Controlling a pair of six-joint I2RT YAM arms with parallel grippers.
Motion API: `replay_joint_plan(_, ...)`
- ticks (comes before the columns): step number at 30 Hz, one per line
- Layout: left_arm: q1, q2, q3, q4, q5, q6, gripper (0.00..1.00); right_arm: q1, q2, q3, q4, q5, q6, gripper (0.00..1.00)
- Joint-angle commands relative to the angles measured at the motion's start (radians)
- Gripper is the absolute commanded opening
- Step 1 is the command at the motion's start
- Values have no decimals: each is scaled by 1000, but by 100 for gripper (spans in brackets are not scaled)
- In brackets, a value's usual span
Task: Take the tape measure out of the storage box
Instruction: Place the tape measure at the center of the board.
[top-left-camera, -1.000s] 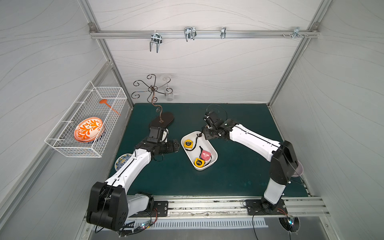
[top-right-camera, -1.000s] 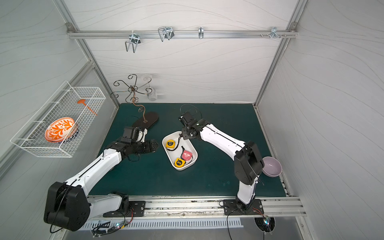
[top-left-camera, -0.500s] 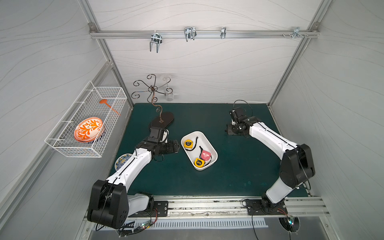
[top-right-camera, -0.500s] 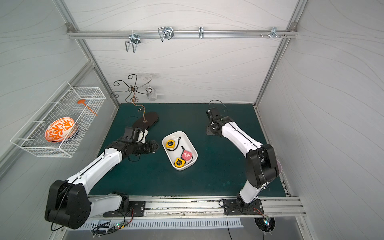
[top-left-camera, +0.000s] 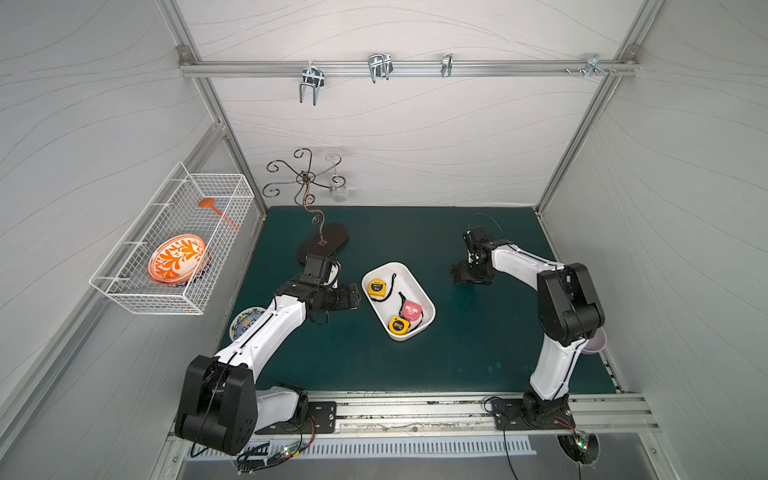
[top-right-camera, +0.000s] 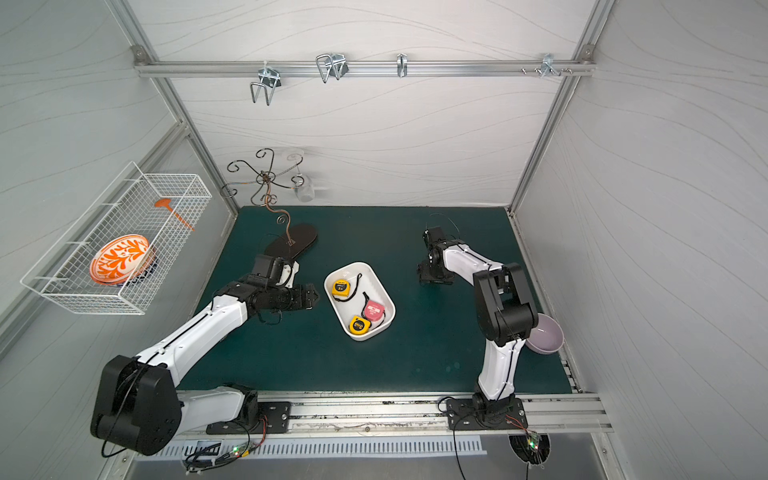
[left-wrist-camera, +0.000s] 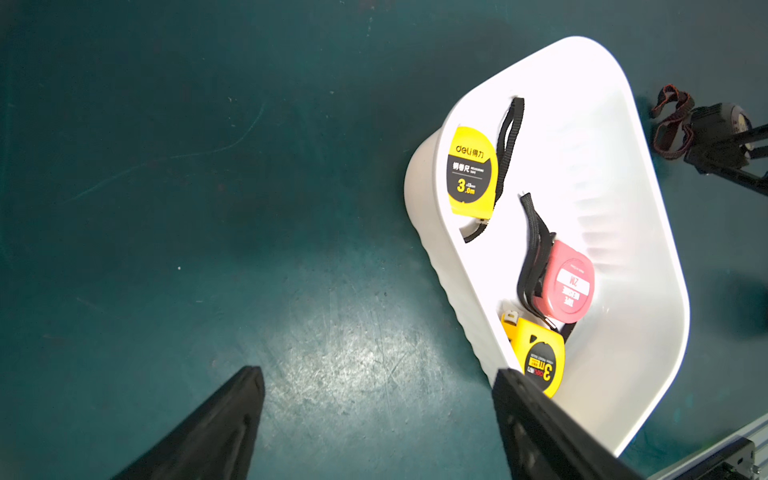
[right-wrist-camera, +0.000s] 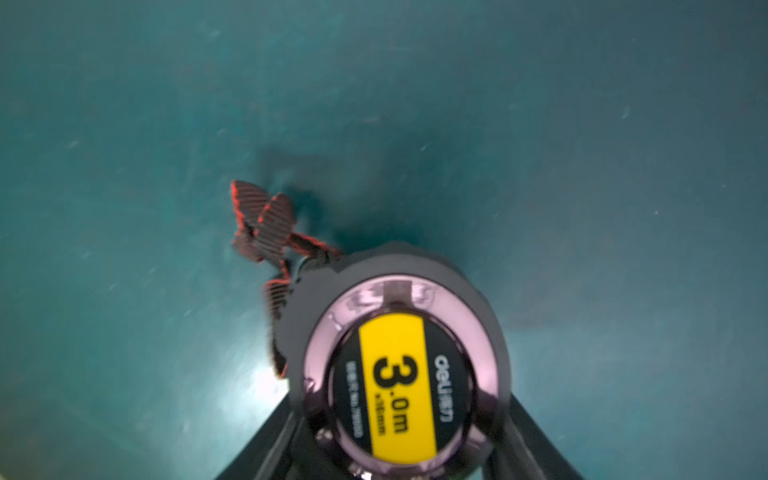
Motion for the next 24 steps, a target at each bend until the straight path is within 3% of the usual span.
replay_joint_plan(1,-4,1,43,4,-17,18,91,-29,30,49,-15,-3,-21,0)
replay_joint_plan(5,-9,3,45,4,-19,22,91,-33,44,40,-8,3,-30,2)
replay_joint_plan(9,-20,6,49,-1,-27,28,91,-33,36,28,1,-1,-35,28)
replay_joint_plan(13,-29,4,49,-4,-37,31,91,-34,31,28,-3,-1,-46,47)
replay_joint_plan(24,-50,0,50,-13,-56,41,92,-34,21,17,-2,-25,-58,74)
